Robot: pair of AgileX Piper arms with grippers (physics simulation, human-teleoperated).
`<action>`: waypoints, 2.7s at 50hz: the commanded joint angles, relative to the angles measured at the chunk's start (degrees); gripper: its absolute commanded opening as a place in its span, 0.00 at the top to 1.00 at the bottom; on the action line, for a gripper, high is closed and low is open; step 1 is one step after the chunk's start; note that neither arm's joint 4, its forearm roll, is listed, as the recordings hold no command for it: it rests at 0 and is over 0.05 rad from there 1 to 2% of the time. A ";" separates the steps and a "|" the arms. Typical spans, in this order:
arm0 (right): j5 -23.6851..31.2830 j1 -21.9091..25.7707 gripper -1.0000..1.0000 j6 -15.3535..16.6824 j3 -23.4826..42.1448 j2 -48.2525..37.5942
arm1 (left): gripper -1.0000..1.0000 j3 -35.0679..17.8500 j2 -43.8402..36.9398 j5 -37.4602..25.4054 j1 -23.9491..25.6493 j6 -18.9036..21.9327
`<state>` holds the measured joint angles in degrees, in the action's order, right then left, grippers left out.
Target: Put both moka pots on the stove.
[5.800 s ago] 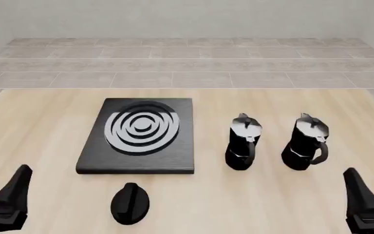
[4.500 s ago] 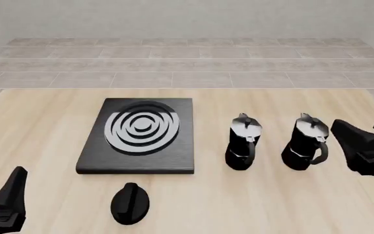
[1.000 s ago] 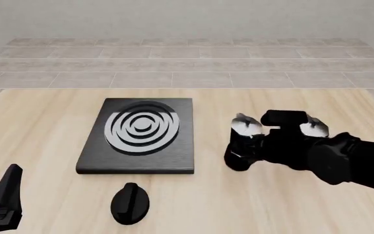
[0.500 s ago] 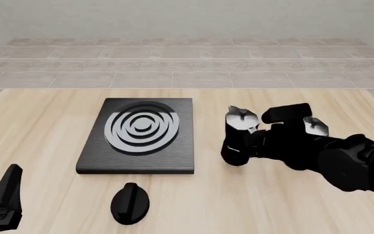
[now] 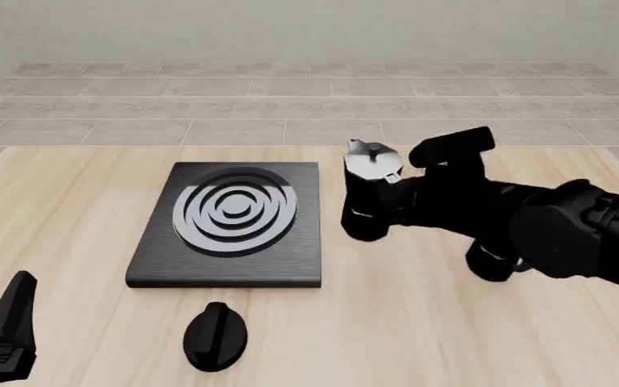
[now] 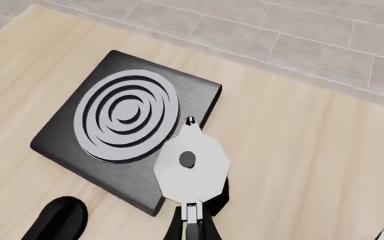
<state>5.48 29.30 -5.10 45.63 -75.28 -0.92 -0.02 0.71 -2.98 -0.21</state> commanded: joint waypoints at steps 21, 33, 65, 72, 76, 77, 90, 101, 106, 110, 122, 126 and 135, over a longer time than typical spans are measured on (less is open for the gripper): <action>9.37 10.22 1.00 5.76 29.85 -14.67 | 0.00 -0.22 0.00 0.14 -0.14 0.43; 11.13 12.59 1.00 5.75 38.39 -20.78 | 0.00 -0.08 0.00 0.24 -0.05 0.56; 10.65 16.74 1.00 0.49 58.44 -38.33 | 0.00 -0.15 0.01 0.44 0.19 0.78; 10.98 17.15 1.00 0.29 63.11 -41.75 | 0.00 0.21 0.01 0.92 -0.45 0.51; 11.60 16.83 1.00 0.23 65.66 -43.88 | 0.00 -0.12 0.01 0.58 -0.74 0.30; 11.67 16.77 1.00 0.32 66.15 -44.35 | 0.00 -0.53 -0.01 0.21 -0.77 0.26; 13.33 16.09 1.00 0.66 72.90 -50.37 | 0.00 -0.59 -0.01 0.09 -1.05 -0.16; 13.64 15.51 1.00 0.75 75.37 -53.70 | 0.00 -0.58 -0.01 0.03 -1.30 -0.48; 14.23 14.83 1.00 0.94 77.24 -55.05 | 0.00 -0.67 -0.01 -0.02 -1.35 -0.53; 15.25 14.12 1.00 1.18 79.58 -56.67 | 0.00 -0.71 -0.01 -0.07 -1.62 -0.67; 16.92 13.10 1.00 2.25 82.75 -59.06 | 0.00 -0.60 -0.01 -0.03 -1.70 -0.85; 17.00 12.85 1.00 2.55 82.79 -59.36 | 0.00 -0.67 -0.01 -0.11 -1.69 -0.89; 17.76 12.77 1.00 2.75 83.32 -60.17 | 0.00 -0.21 0.01 0.32 -1.69 -0.90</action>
<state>22.73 42.39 -2.46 126.06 -135.82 -1.46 -0.02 0.73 -4.64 -1.06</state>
